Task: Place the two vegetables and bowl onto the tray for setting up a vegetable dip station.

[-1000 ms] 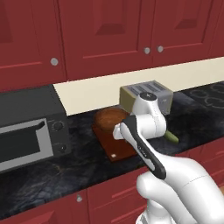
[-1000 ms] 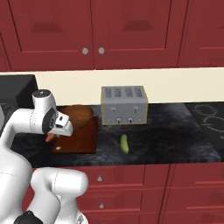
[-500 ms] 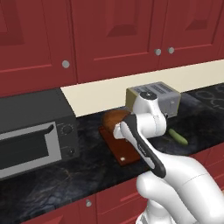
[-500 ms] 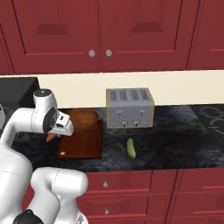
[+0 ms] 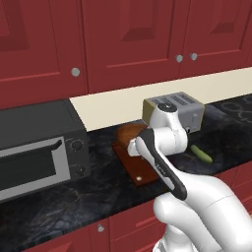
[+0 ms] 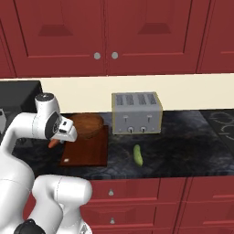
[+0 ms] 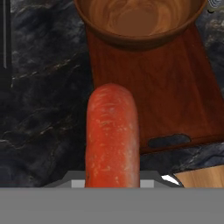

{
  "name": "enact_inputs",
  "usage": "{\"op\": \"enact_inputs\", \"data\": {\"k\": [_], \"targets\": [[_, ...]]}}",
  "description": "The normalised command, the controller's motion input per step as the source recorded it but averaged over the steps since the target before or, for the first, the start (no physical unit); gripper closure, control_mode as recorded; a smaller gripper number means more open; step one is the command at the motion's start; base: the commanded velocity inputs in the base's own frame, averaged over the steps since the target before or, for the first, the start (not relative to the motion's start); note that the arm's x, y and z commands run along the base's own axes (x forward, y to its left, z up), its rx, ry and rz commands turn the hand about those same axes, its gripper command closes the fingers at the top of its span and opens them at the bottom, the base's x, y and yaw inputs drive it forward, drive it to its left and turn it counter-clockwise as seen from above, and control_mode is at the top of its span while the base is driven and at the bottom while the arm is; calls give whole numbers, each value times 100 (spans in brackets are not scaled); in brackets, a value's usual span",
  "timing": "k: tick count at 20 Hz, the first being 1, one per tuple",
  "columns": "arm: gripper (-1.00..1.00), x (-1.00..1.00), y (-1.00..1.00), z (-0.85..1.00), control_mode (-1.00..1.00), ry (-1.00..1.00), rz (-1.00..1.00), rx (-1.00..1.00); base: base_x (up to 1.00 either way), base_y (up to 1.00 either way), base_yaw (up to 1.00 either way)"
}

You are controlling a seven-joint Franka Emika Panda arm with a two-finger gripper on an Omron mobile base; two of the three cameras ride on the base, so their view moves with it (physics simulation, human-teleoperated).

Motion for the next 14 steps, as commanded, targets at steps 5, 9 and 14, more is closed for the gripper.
{"op": "enact_inputs", "data": {"k": [5, 9, 14], "targets": [[100, 0, 0, 0, 100, 0, 0, 0, 0, 0, 0], [100, 0, 0, 0, 100, 0, 0, 0, 0, 0, 0], [100, 0, 0, 0, 100, 0, 0, 0, 0, 0, 0]]}}
